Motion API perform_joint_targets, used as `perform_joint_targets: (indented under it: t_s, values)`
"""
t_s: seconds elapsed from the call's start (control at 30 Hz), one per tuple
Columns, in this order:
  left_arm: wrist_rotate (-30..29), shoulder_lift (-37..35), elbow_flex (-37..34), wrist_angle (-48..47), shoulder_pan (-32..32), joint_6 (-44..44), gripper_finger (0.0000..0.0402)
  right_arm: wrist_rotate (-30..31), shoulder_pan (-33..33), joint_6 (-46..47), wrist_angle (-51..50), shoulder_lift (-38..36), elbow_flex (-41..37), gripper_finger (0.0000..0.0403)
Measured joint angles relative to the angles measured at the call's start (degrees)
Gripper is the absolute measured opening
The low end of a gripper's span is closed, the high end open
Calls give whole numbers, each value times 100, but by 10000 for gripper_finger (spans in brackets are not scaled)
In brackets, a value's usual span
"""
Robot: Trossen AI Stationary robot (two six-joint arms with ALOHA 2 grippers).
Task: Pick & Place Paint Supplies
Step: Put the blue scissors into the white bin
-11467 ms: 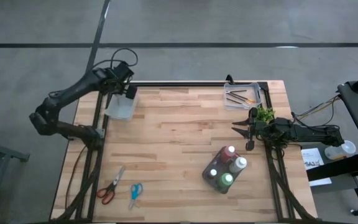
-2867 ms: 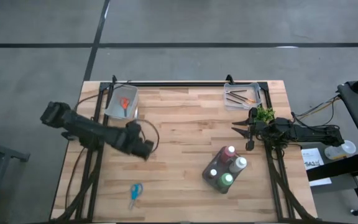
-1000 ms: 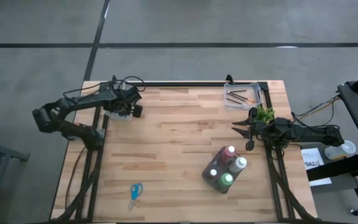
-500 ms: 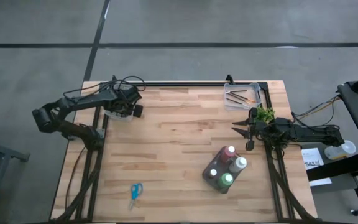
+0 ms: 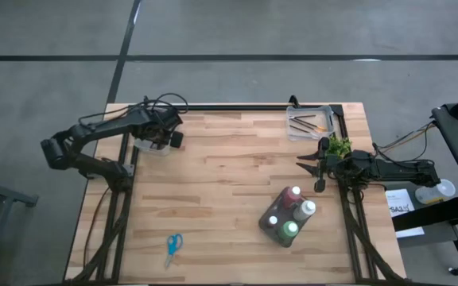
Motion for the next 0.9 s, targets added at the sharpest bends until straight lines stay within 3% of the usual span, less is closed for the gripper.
perform_joint_targets:
  t_s: [0.43,0.9]
  values:
    - [-320,-665,308,-475,-1582,-1187,106,0,1,0,2,-2,0,90]
    - [-585,-789,269,-938,-4332,-4034,106,0,2,0,0,0,0,90]
